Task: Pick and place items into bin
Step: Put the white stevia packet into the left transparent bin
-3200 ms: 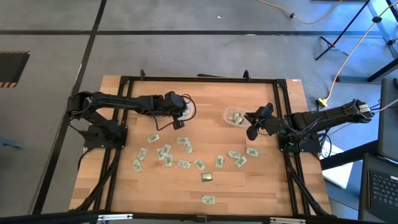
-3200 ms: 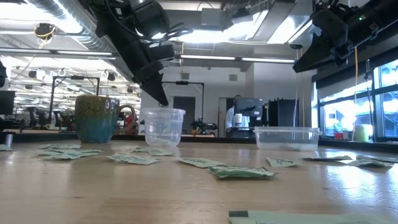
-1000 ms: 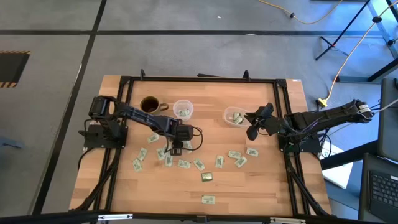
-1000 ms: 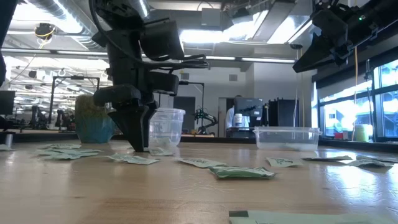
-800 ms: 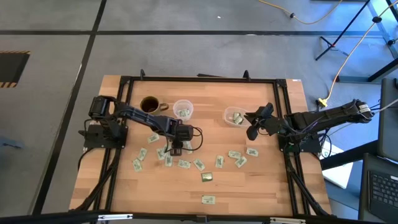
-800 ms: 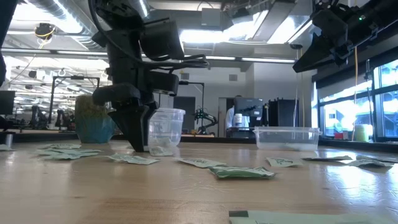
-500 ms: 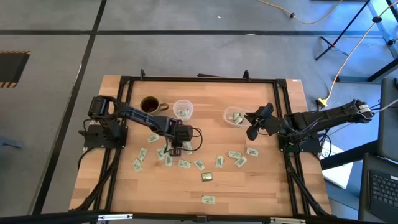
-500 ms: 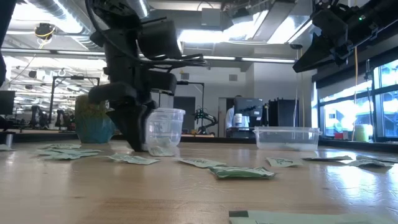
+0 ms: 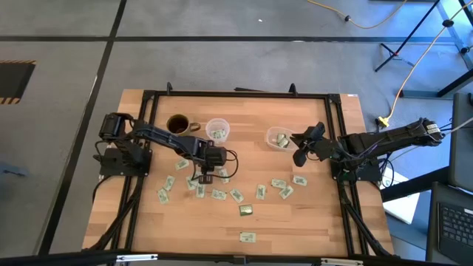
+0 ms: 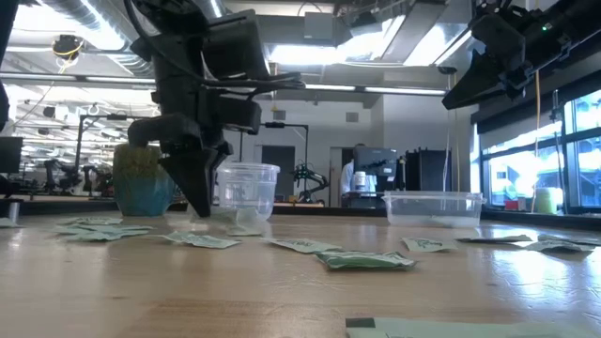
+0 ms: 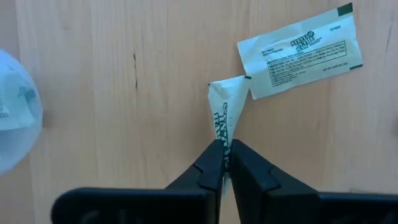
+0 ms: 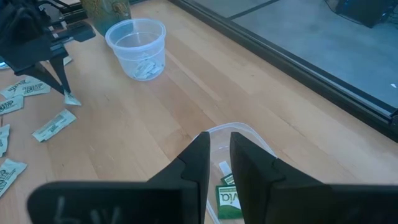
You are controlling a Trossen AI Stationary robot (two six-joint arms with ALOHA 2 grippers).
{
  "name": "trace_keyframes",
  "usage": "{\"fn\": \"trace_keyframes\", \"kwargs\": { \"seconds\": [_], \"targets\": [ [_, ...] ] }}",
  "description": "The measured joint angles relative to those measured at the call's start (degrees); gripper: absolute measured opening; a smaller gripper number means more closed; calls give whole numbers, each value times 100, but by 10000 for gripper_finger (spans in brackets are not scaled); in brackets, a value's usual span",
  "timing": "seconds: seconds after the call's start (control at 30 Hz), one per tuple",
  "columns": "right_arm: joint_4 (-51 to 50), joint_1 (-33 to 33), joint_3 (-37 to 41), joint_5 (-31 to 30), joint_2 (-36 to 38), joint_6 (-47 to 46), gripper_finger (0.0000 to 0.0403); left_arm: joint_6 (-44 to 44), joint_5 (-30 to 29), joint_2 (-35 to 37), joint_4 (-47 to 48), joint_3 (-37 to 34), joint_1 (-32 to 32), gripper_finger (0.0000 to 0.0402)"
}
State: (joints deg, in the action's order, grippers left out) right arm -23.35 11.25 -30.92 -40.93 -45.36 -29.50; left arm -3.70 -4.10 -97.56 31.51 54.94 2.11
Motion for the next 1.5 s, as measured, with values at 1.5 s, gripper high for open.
{"fn": "trace_keyframes", "kwargs": {
  "seconds": [1.5],
  "targets": [
    [-13, 0, 2, -28, 0, 15, 67, 1047, -1395, 557, 1203, 1198, -1519, 40]
  ]
}}
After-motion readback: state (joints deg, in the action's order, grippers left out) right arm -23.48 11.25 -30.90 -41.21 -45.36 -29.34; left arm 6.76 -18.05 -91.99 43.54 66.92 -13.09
